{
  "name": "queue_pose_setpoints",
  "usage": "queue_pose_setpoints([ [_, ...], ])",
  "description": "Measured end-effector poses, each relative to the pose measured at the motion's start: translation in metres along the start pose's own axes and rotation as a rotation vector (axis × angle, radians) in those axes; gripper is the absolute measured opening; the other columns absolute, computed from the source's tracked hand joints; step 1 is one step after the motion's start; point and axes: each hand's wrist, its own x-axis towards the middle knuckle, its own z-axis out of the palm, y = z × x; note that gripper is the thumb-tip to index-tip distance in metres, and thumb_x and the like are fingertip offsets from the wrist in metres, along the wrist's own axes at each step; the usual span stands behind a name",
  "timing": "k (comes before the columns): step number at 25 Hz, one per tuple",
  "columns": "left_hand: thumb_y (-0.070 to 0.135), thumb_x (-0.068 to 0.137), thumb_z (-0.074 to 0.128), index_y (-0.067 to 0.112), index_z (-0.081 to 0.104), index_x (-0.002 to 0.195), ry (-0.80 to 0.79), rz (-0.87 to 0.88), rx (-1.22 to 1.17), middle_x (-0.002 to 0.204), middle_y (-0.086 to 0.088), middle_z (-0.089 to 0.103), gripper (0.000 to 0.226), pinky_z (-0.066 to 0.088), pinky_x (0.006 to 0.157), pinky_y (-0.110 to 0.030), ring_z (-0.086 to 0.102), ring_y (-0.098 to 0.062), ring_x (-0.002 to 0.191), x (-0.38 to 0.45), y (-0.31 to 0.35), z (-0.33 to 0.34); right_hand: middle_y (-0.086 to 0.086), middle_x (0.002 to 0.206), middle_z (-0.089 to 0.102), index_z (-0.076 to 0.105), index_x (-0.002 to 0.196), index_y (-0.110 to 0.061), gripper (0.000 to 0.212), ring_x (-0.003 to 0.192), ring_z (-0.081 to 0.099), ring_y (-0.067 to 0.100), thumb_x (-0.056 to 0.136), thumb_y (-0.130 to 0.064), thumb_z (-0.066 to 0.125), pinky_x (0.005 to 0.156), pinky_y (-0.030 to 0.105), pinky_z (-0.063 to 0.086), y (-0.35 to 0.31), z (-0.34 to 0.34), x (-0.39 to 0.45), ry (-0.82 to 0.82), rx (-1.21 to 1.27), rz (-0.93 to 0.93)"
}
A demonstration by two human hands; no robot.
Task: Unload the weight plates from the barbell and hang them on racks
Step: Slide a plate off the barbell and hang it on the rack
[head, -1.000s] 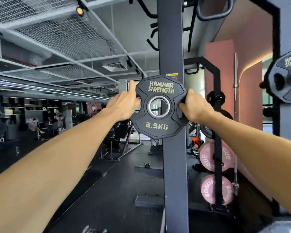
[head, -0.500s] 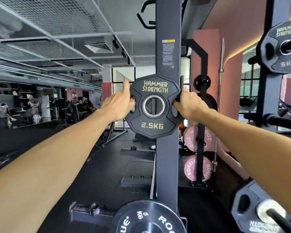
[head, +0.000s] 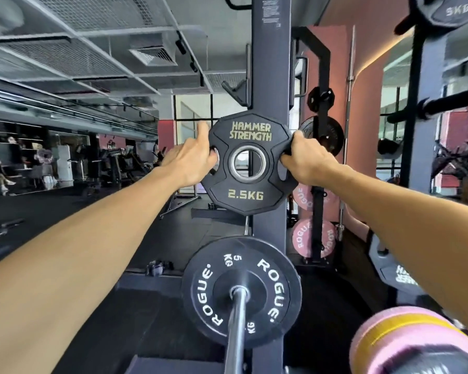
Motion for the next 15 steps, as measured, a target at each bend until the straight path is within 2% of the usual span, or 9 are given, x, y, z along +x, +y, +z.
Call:
queue_pose_setpoints([
  [7,0.024,0.102,0.041,0.009,0.021,0.128,-0.040,-0.016,0.009,0.072,-0.011,0.056,0.036,0.037,0.057,-0.037,0.051,-0.027,0.059,-0.141,-0.014,0.069,0.023,0.112,0.057,0.033,0.099,-0.008,0.023,0.091,0.053,0.040,0.096,-0.027,0.047,0.072,0.040,0.037,0.008,0.088,-0.134,-0.029,0.001,-0.002],
  [10,0.023,0.101,0.043,0.008,0.020,0.132,-0.073,-0.014,-0.027,0.070,-0.012,0.058,0.042,0.042,0.058,-0.038,0.053,-0.028,0.058,-0.193,-0.022,0.083,0.022,0.111,0.057,0.034,0.100,-0.009,0.023,0.084,0.048,0.036,0.096,-0.027,0.047,0.073,0.040,0.038,0.000,0.106,-0.183,-0.063,-0.003,0.011],
  [15,0.026,0.101,0.045,0.009,0.020,0.131,-0.115,-0.034,-0.094,0.069,-0.011,0.055,0.043,0.040,0.056,-0.037,0.052,-0.028,0.058,-0.270,-0.035,0.098,0.013,0.097,0.049,0.033,0.102,-0.010,0.022,0.086,0.049,0.037,0.095,-0.026,0.047,0.073,0.041,0.039,-0.014,0.131,-0.253,-0.120,-0.026,0.052],
])
